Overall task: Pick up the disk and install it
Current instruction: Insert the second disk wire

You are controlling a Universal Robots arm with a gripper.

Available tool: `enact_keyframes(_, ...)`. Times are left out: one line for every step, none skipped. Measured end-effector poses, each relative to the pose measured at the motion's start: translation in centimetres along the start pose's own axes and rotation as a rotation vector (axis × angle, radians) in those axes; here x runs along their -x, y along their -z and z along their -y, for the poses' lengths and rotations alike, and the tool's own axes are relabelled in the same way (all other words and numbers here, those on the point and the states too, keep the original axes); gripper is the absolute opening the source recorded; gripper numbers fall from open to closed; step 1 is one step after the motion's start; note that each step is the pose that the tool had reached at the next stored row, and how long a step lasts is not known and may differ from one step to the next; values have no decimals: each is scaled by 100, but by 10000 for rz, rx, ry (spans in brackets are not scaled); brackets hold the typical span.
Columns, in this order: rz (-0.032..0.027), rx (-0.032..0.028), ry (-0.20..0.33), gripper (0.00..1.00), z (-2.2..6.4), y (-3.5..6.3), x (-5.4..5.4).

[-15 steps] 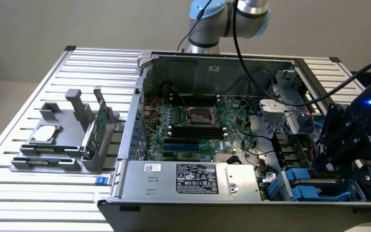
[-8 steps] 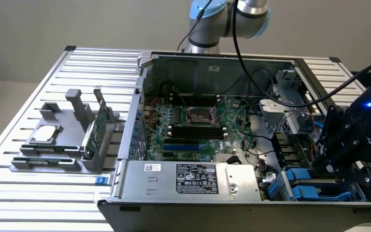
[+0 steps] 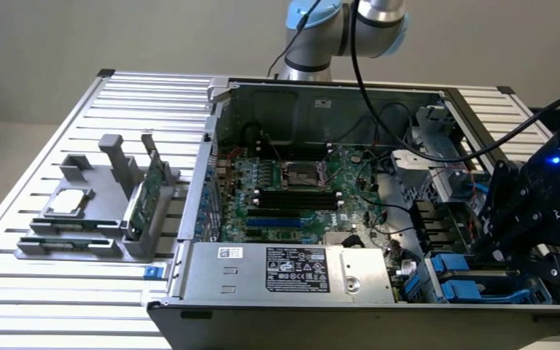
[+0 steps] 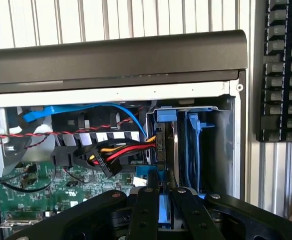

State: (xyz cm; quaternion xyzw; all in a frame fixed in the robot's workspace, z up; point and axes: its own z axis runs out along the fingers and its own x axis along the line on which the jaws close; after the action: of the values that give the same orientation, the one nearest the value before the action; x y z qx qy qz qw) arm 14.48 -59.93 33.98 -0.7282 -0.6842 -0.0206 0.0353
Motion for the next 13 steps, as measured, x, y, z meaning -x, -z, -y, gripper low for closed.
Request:
enact_keyframes(1,1,3,16,0,0,0)
enact_keyframes(0,2,7,16,1,-1,0)
enact_keyframes(-1,2,10,16,1,-1,0)
enact_keyframes(-2,2,15,16,1,-2,0)
enact_keyframes(-3,2,18,16,2,-2,0)
enact_keyframes(-3,2,22,16,2,-2,0)
enact_keyframes(-3,1,28,16,2,-2,0)
enact_keyframes(-2,0,34,16,2,-2,0)
enact_keyframes(-2,0,41,16,3,-2,0)
enact_keyframes(-2,-1,49,16,3,-2,0)
enact_keyframes(-2,-1,57,16,3,-2,0)
enact_keyframes(-2,-2,66,16,3,-2,0)
enact_keyframes(-1,-2,74,16,3,-2,0)
